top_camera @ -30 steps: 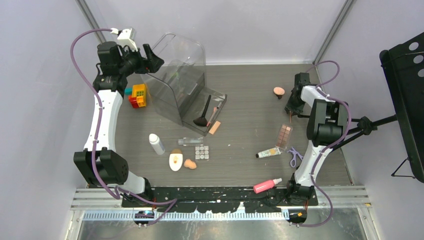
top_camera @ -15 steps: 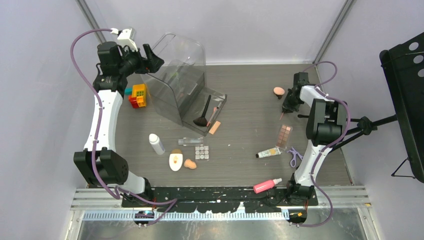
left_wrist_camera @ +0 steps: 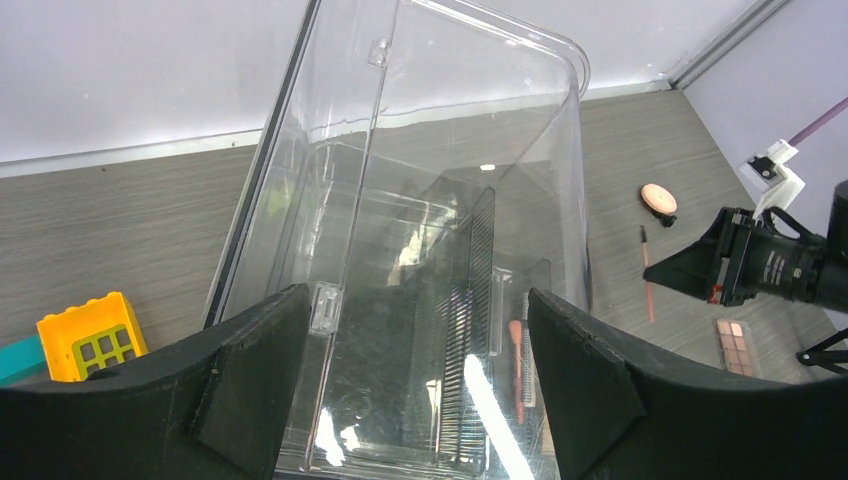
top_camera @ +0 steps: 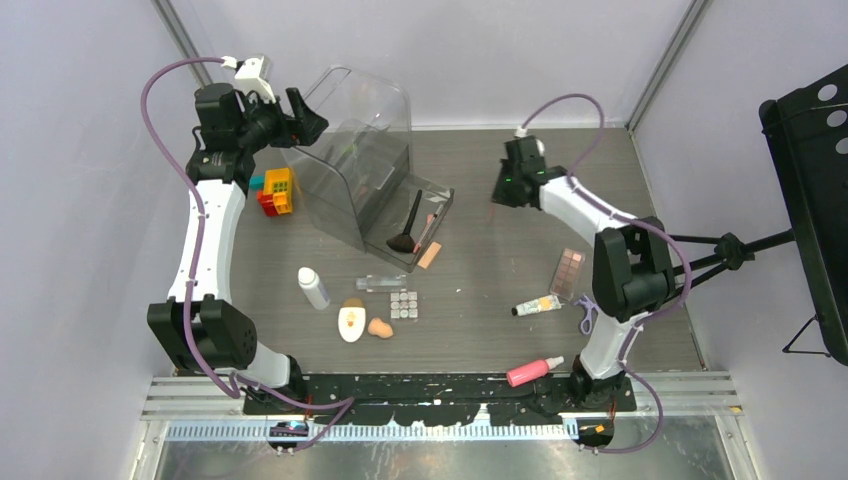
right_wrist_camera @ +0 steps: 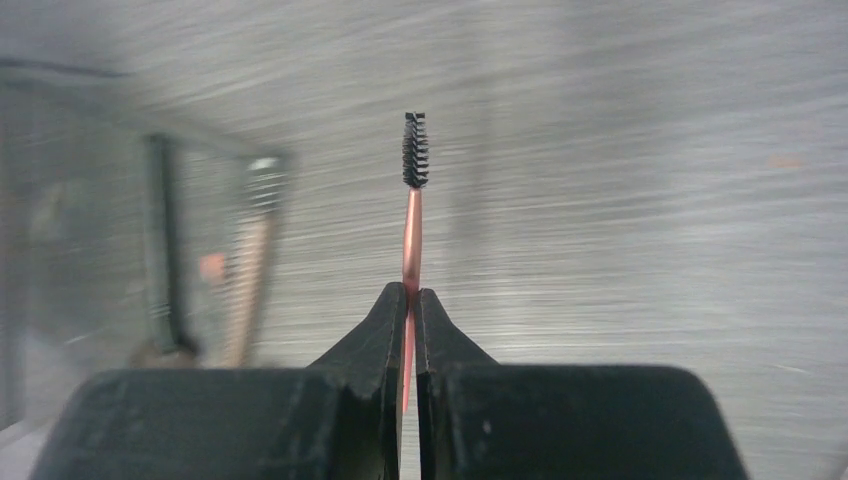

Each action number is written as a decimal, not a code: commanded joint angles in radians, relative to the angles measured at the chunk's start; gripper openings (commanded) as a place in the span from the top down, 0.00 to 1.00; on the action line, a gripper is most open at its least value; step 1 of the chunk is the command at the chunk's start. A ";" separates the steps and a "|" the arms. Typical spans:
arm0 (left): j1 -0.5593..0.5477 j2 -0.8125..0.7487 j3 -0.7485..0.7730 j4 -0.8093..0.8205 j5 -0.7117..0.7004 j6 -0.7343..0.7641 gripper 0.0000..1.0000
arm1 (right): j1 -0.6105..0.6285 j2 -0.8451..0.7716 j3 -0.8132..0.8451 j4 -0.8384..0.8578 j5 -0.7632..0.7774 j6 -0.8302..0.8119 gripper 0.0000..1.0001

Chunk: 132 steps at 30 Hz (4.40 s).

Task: Organize the makeup
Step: Pick up the makeup from the center of the board, then place the makeup in the drawer, then pick up the makeup tool from the center of the board.

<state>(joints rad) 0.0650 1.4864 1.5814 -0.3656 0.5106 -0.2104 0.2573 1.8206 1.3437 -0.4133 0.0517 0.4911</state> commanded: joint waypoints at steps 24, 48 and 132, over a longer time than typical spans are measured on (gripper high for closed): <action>0.005 -0.007 -0.026 -0.064 -0.005 -0.009 0.18 | 0.385 0.086 0.096 0.346 0.163 0.328 0.53; 0.004 -0.013 -0.031 -0.048 0.010 -0.032 0.18 | 0.002 -0.389 -0.206 -0.039 0.358 0.090 0.53; 0.044 0.002 -0.040 -0.002 0.072 -0.092 0.19 | -0.147 -0.829 -0.463 -0.469 0.308 0.347 0.48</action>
<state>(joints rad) 0.1005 1.4807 1.5646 -0.3286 0.5701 -0.2825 0.1093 1.0592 0.9279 -0.8478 0.2996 0.7567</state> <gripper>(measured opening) 0.810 0.521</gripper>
